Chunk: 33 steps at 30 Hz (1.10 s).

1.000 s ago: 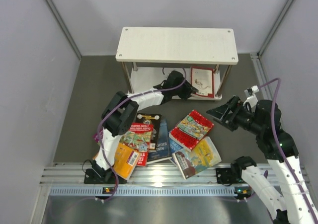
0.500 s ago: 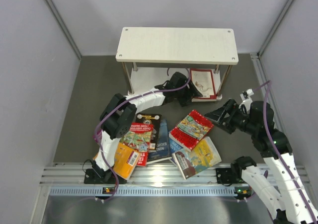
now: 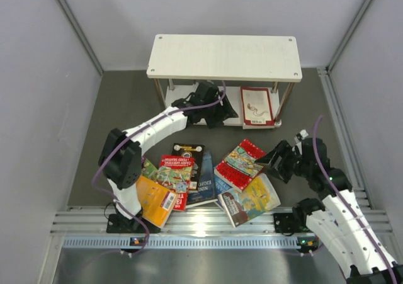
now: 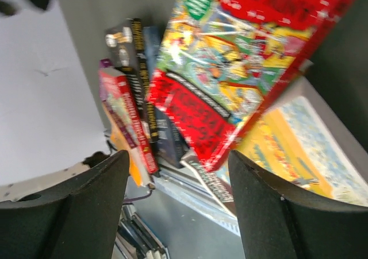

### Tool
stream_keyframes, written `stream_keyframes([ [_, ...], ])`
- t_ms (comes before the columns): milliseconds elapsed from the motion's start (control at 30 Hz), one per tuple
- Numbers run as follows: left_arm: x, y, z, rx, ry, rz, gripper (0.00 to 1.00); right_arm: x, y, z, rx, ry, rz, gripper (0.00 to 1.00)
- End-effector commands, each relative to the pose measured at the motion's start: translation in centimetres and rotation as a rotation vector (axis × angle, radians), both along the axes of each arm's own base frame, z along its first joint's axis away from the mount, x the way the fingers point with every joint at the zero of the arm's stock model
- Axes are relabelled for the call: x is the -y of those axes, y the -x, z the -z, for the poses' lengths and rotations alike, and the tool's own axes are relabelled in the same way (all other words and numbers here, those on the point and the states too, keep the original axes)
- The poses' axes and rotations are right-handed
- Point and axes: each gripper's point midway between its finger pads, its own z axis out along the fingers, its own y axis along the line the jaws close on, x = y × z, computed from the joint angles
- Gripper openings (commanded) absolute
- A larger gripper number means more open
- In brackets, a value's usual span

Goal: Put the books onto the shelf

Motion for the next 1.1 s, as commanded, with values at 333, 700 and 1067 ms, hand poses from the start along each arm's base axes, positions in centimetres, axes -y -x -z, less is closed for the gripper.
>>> stream_keyframes([
  [333,-7.8,8.3,-2.3,0.038,-0.077,0.018,0.72,2.2,-1.3,7.4,-0.151,0.159,0.102,0.67],
  [700,-11.5,11.4,-5.1,0.075,-0.097,-0.017,0.71,3.3,-5.1,9.7,-0.111,0.229,0.196,0.65],
  [1067,-13.7,13.2,-4.9,0.071,-0.118,-0.040,0.72,2.1,-7.2,11.8,-0.139,0.168,0.212,0.33],
])
